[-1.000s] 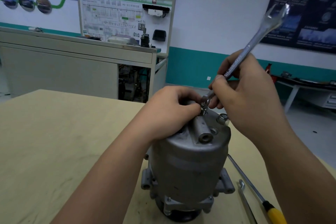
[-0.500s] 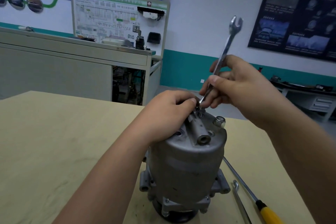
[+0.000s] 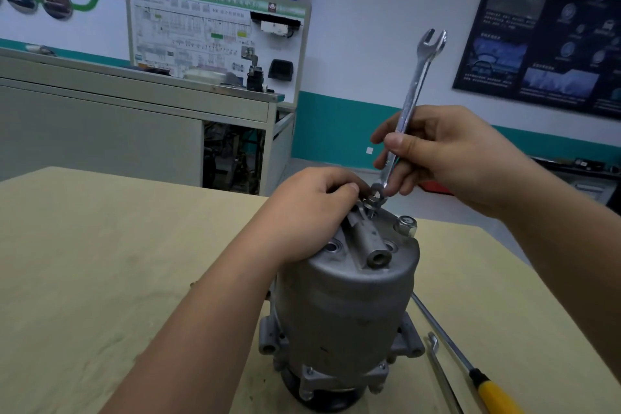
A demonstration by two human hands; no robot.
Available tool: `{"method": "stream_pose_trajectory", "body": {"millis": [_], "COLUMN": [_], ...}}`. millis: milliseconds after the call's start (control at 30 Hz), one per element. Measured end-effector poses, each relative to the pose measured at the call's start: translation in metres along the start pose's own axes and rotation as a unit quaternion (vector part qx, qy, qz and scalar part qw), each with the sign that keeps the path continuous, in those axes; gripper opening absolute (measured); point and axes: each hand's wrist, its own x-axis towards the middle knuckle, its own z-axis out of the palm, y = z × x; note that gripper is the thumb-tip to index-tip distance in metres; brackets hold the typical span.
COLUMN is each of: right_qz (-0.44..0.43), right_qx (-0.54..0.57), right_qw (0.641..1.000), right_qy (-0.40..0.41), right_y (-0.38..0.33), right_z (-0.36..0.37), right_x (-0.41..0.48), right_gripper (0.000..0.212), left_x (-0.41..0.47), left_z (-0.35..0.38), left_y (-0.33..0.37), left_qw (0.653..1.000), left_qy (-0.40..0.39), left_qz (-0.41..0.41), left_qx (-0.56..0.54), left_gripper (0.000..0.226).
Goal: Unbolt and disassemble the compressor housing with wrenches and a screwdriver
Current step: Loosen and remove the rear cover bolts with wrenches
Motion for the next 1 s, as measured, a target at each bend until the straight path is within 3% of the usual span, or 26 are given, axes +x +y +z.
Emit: {"method": "stream_pose_trajectory", "body": {"millis": [467,667,833,1000], "right_qz": [-0.047,-0.012,-0.032,-0.051], "right_qx": [-0.037,-0.072,0.018,0.026], "right_qw": [0.997,0.997,0.999,0.997], "right_qy": [-0.053,-0.037,0.025,0.044], "right_y": [-0.011,-0.001,0.002,-0.003], "right_z": [0.010,0.000,-0.004,-0.003], "right_x": [-0.004,-0.011,-0.019,-0.016], "right_gripper": [0.020,0.024,0.023,0.021], "left_x": [-0.001,-0.001,-0.001,-0.002], "left_z": [0.001,-0.001,-0.001,0.000], "left_y": [0.000,0.001,0.001,0.001], "left_qw": [1.000,1.000,1.000,1.000], "left_qy": [0.001,-0.001,0.002,0.004], "left_qz": [0.000,0.001,-0.009,-0.015], "left_qx": [-0.015,0.003,0.005,-0.003], "left_gripper": [0.027,0.027,0.027,0.026]}}
